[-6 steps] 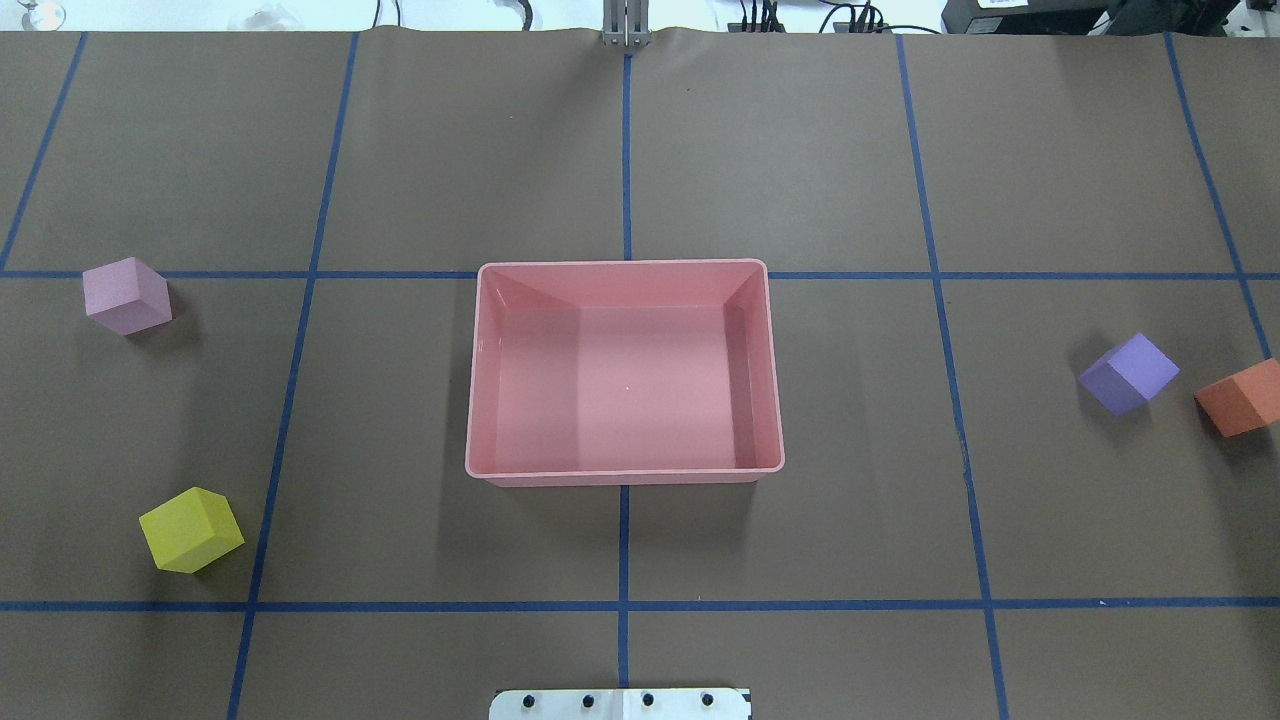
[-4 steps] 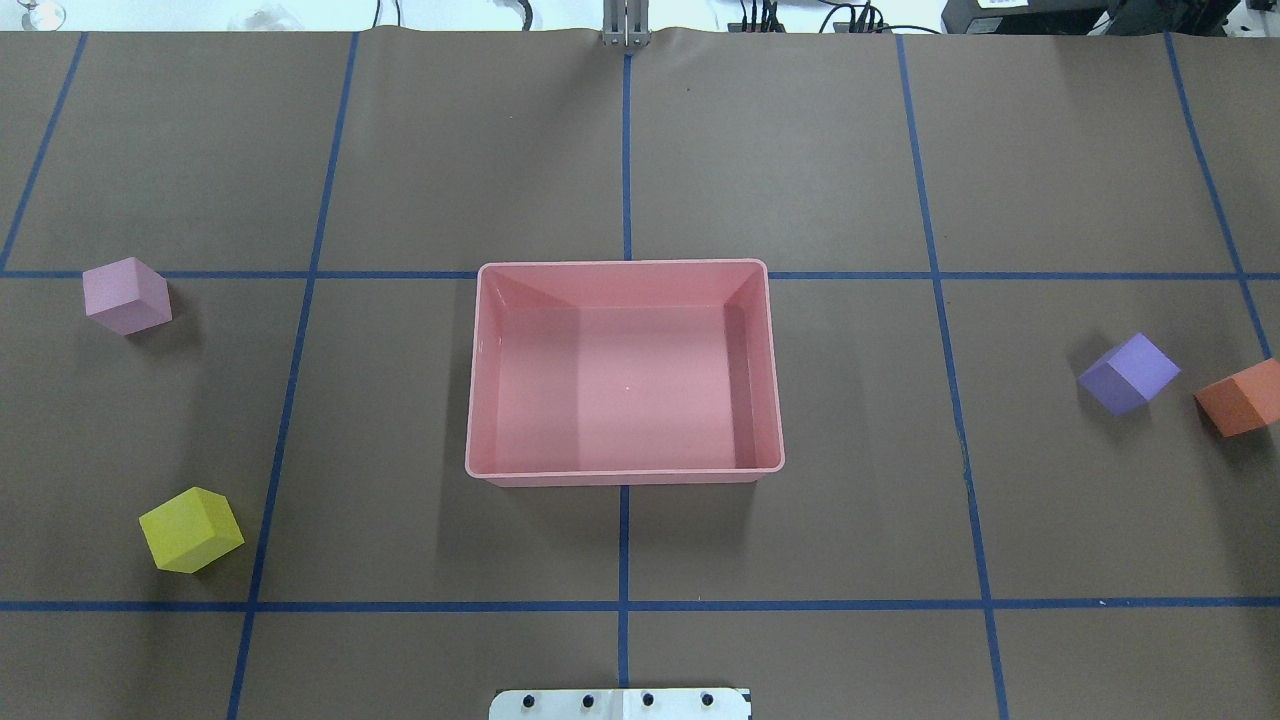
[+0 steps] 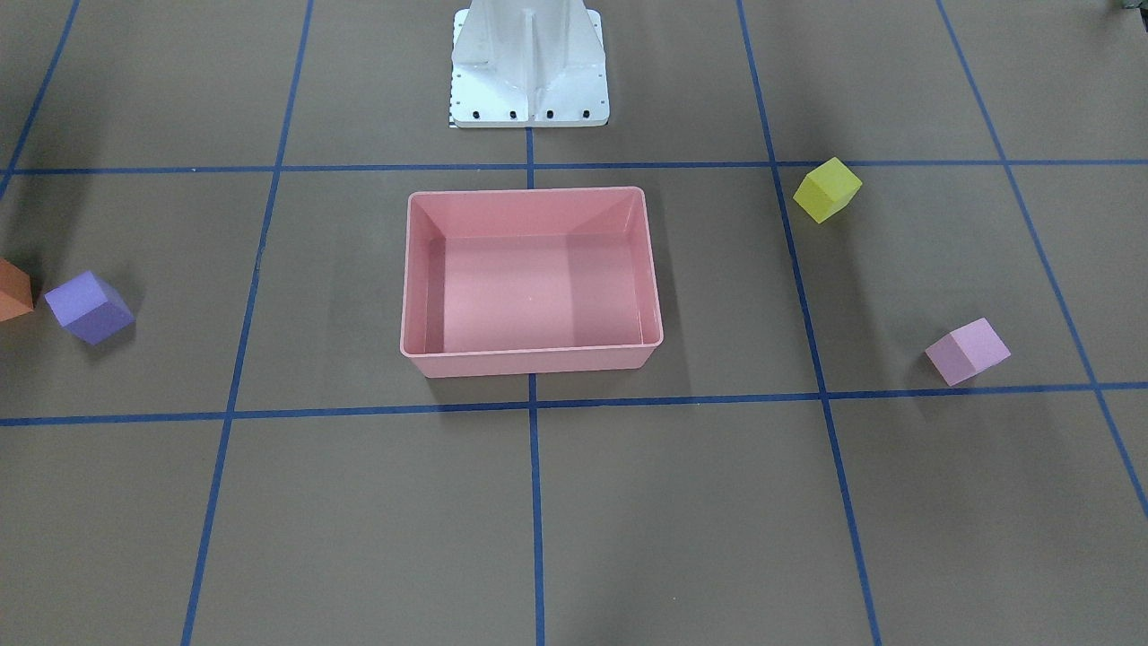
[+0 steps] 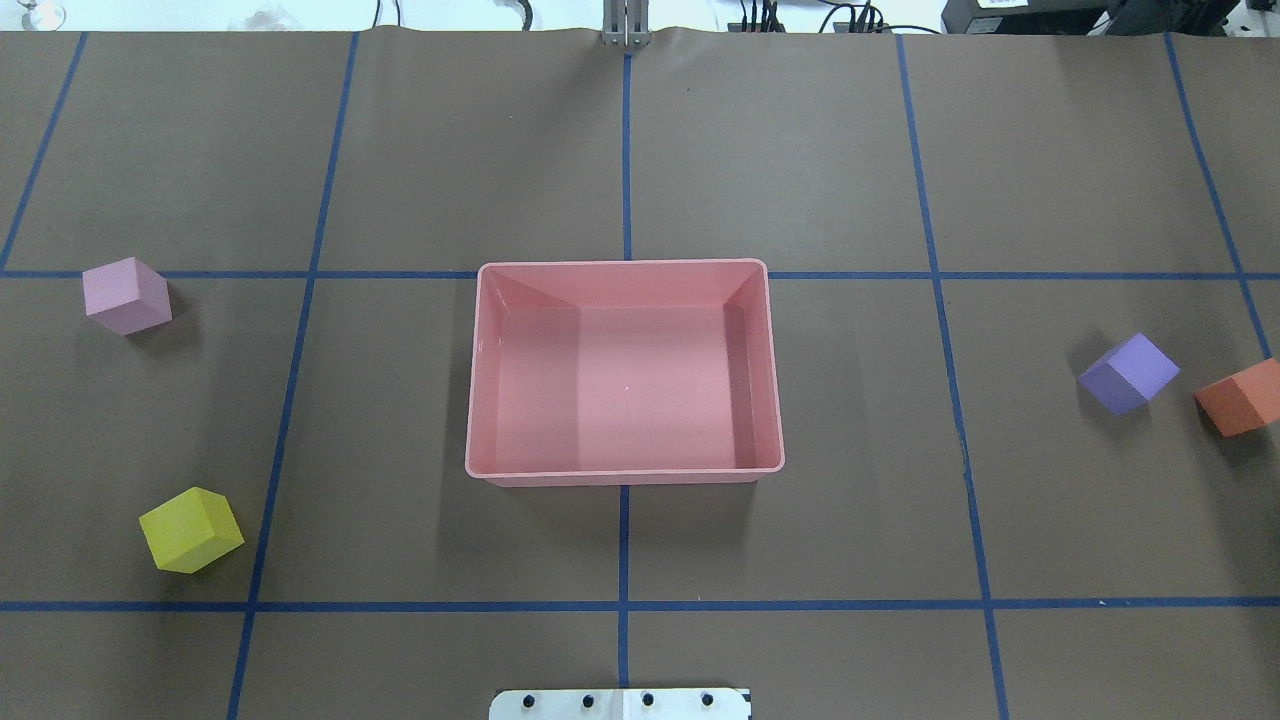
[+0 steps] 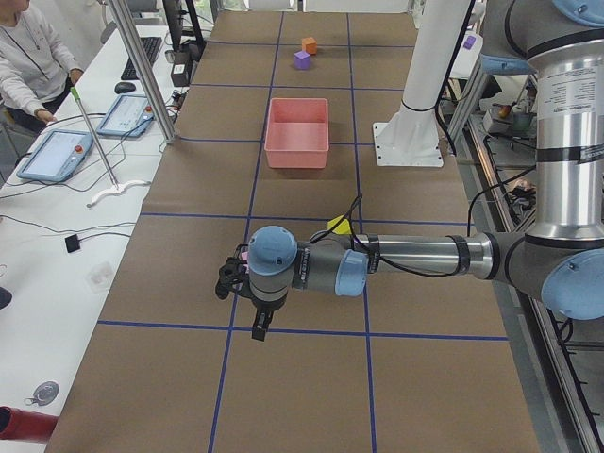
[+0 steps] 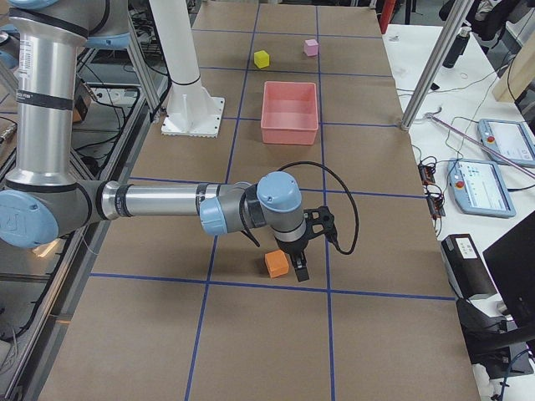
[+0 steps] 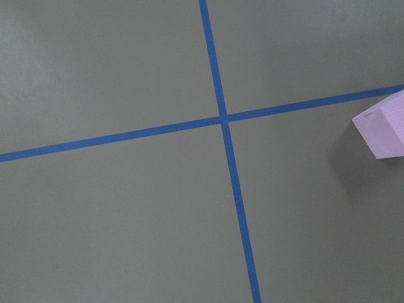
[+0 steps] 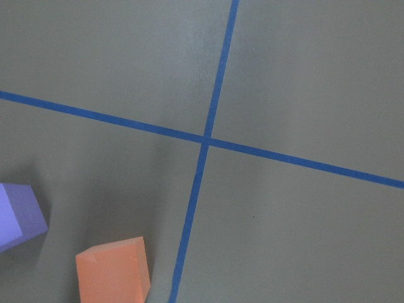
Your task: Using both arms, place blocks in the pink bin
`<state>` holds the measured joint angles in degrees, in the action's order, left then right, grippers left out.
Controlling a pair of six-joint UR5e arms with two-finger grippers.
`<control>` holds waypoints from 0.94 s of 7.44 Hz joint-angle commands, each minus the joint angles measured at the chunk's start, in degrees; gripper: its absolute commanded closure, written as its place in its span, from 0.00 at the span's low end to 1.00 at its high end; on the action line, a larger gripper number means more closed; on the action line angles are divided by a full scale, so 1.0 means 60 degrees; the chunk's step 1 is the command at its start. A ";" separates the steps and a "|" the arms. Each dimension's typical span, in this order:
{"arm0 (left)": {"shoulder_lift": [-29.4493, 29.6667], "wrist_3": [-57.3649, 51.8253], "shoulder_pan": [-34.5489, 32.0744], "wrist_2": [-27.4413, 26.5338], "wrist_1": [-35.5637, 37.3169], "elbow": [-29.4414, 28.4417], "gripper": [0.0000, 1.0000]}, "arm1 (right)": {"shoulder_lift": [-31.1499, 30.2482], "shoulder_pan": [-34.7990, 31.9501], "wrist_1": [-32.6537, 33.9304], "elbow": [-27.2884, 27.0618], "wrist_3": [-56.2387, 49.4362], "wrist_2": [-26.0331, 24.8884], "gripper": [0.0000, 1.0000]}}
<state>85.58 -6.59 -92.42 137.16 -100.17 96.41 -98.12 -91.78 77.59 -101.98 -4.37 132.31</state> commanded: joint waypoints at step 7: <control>0.1512 0.1718 0.1792 0.0461 -0.2041 -0.0511 0.00 | 0.0371 0.0984 -0.1214 -0.0098 0.1134 0.0404 0.00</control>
<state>93.39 -2.11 -85.09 140.02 -112.10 93.42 -96.78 -87.45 70.40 -102.28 -0.78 134.80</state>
